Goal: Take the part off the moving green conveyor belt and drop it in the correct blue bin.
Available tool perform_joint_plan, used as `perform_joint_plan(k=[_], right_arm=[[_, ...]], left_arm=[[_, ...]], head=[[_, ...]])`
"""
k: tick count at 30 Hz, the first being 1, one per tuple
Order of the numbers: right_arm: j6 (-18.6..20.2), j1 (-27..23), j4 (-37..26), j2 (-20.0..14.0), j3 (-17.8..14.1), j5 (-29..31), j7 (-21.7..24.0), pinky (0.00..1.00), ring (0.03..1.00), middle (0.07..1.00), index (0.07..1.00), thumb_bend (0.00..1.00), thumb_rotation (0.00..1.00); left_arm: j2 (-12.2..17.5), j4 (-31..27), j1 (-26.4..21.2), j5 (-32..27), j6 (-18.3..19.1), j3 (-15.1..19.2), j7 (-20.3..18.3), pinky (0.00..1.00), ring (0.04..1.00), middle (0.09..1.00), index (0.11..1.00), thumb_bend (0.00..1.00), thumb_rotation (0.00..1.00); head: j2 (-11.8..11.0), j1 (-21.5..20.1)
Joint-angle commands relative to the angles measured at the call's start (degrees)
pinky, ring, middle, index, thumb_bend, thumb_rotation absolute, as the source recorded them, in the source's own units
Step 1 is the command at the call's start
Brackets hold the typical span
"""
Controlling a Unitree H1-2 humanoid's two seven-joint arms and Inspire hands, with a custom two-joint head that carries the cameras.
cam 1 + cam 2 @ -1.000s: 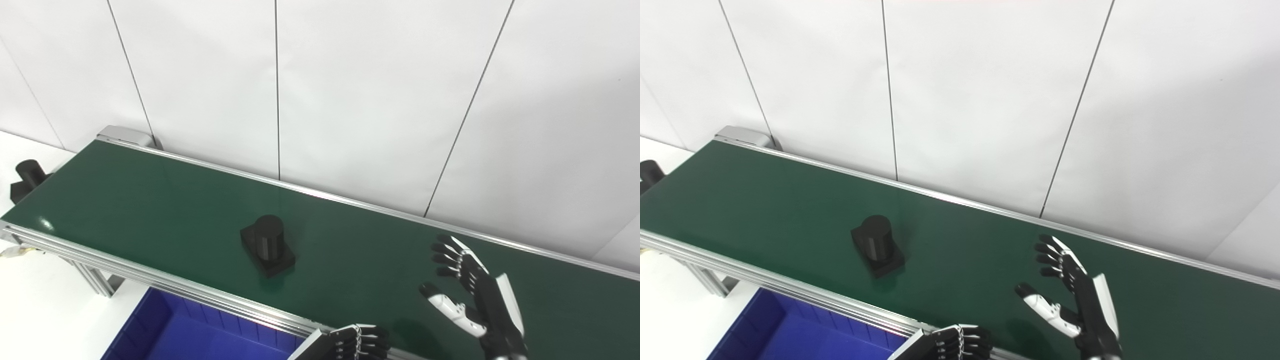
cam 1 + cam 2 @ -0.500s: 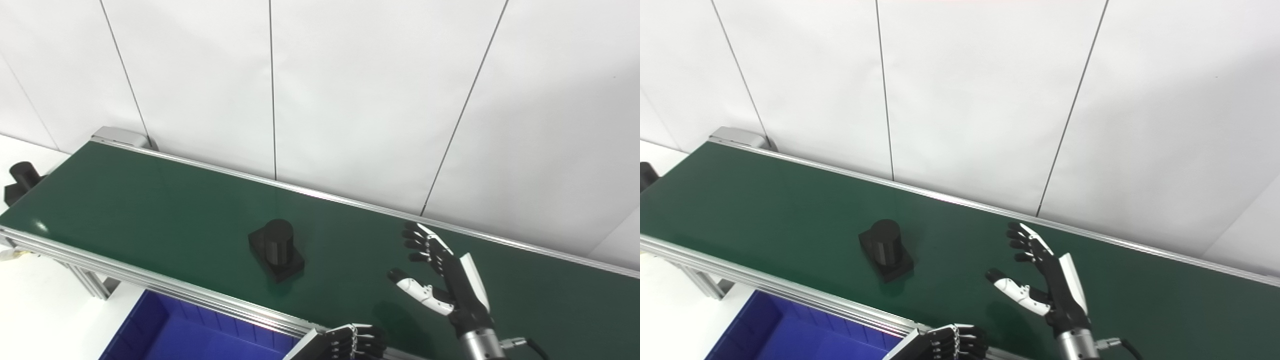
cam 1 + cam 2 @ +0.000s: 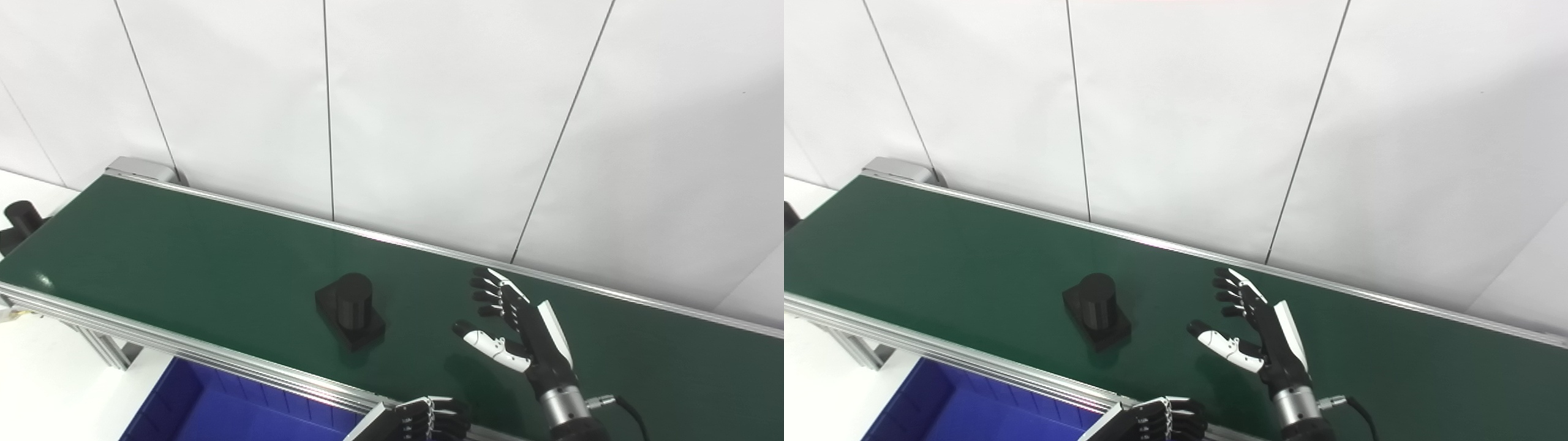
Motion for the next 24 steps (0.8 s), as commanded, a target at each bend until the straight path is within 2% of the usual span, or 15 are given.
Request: perform_joint_plan(k=[1, 9, 24], right_arm=[[-0.5, -3.0, 0.0, 1.2, 0.6, -0.2, -0.4, 0.7, 0.785, 0.825, 0.86, 0.65, 0.48], [-0.4, -5.0, 2.6, 2.0, 2.1, -2.2, -1.0, 0.73, 0.78, 0.808, 0.85, 0.66, 0.46], [-1.1, -6.7, 6.8, 3.5, 3.7, -2.2, -0.3, 0.71, 0.786, 0.82, 0.866, 0.64, 0.43]], left_arm=[[-0.2, -0.7, -0.3, -0.3, -2.5, -0.2, -0.4, 0.7, 0.729, 0.734, 0.781, 1.0, 0.54], [-0.7, 0.0, -0.6, -0.2, -2.9, -0.2, -0.3, 0.71, 0.731, 0.735, 0.783, 1.0, 0.54], [-1.2, 0.6, -0.7, -0.3, -3.3, -0.2, -0.7, 0.72, 0.736, 0.738, 0.784, 0.99, 0.53]], head=[[0.0, 0.1], [0.1, 0.5], [0.5, 0.8]])
